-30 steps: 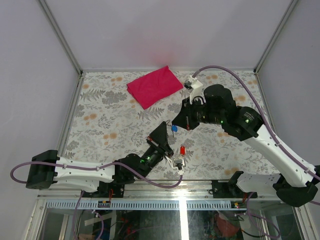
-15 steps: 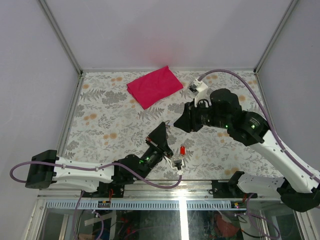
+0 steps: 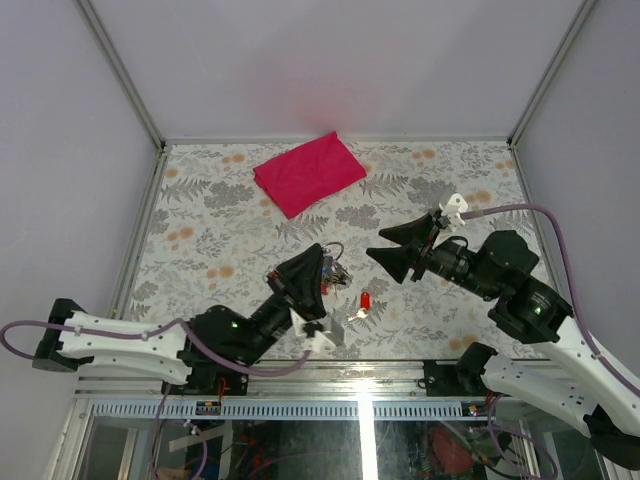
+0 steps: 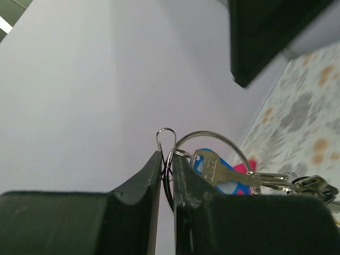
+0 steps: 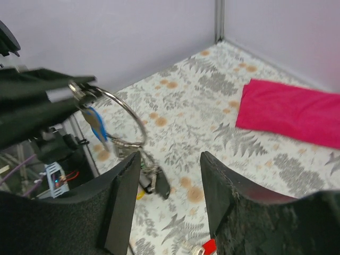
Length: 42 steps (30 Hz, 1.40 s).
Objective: Put the keys on the keyring
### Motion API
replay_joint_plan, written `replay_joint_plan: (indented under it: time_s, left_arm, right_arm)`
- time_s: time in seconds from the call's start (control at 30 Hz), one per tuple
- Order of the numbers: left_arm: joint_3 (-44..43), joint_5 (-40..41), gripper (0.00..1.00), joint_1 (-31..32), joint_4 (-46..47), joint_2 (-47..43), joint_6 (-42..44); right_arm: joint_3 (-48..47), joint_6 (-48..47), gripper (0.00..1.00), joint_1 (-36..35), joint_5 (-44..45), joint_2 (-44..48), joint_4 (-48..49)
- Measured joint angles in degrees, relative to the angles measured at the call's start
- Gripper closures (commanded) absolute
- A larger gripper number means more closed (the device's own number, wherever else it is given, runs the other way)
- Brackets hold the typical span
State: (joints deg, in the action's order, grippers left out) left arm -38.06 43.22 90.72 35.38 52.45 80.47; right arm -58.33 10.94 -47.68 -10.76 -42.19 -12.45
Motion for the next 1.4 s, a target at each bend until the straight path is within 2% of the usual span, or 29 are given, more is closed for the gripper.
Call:
replay_joint_plan:
  time_s: [0.27,0.5,0.87,1.4]
  left_arm:
    - [-5.5,-10.5,1.0,0.9,-10.1,-9.9,-22.1]
    - [-6.3,-16.5,1.0,0.9,-13.6,-10.8,-31.9]
    - [-7.3,-22.6,1.0,0.9,-16.1,-11.0,-39.5]
    - [-8.1,-24.6,1.0,0.9,-16.6,-11.4,-41.9]
  right_arm:
    - [5.3,-5.4,0.47,0.0,-3.9,2.8,9.7]
    - [4.9,-3.4,0.46,0.0,-13.1,2.3,14.1]
    - [3.4,-1.5,0.48,0.0,-23.1,-2.5,15.3]
    - [3.4,0.9,0.51,0.0,-30.8,-4.5,16.3]
